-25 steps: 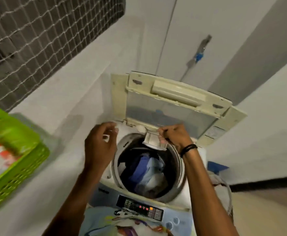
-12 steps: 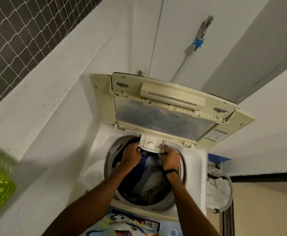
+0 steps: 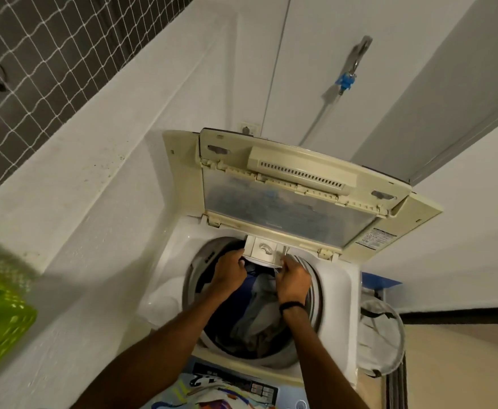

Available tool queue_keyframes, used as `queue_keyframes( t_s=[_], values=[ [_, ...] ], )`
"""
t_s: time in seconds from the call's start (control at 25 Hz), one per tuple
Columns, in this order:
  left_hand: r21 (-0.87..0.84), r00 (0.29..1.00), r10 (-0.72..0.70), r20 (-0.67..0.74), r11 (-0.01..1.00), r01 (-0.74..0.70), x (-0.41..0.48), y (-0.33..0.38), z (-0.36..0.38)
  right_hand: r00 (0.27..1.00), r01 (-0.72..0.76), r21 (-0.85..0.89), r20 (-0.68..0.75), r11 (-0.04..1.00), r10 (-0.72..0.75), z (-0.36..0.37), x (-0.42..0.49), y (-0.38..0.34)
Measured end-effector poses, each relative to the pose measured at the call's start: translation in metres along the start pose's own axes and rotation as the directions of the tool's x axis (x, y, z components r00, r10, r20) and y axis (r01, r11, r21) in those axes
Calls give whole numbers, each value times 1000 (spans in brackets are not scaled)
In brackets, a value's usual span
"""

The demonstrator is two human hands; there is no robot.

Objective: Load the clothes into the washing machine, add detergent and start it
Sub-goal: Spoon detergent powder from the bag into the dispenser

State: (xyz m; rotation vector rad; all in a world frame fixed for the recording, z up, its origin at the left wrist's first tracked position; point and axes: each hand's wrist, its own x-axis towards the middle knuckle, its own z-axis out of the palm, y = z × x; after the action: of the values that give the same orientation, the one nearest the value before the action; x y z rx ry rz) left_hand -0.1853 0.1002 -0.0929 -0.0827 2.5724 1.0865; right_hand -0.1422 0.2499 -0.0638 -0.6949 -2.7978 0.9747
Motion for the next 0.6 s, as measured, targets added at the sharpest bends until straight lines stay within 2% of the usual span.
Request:
queue_keyframes(
  t_s=[0.08, 0.12, 0.2, 0.28, 0.36, 0.44, 0.52, 0.6],
  values=[
    [-33, 999, 3, -33, 999, -4, -5, 1, -6, 988, -151, 104, -12, 983, 153, -4, 2, -1],
    [-59, 999, -6, -51, 998, 3, -9, 1, -11, 973, -231, 199, 29, 952, 230, -8, 0, -3],
    [-128, 996, -26, -89, 992, 14, -21, 5, -27, 922, -388, 435, 168, 813, 350, -19, -6, -10],
    [-170, 988, -19, -154, 985, -8, -42, 10, -50, 870, -491, 625, 310, 608, 384, -34, -17, -22],
    [-221, 972, 4, -234, 974, -57, -70, 17, -80, 830, -552, 744, 443, 376, 339, -49, -27, -46],
    [-284, 945, 25, -326, 951, -123, -104, 25, -117, 815, -576, 783, 526, 234, 243, -65, -37, -78],
    [-338, 889, 42, -457, 916, -217, -145, 30, -156, 807, -588, 778, 581, 222, 103, -79, -52, -116],
    [-304, 779, 77, -622, 893, -332, -190, 35, -199, 785, -564, 749, 617, 347, -55, -90, -68, -156]
  ],
)
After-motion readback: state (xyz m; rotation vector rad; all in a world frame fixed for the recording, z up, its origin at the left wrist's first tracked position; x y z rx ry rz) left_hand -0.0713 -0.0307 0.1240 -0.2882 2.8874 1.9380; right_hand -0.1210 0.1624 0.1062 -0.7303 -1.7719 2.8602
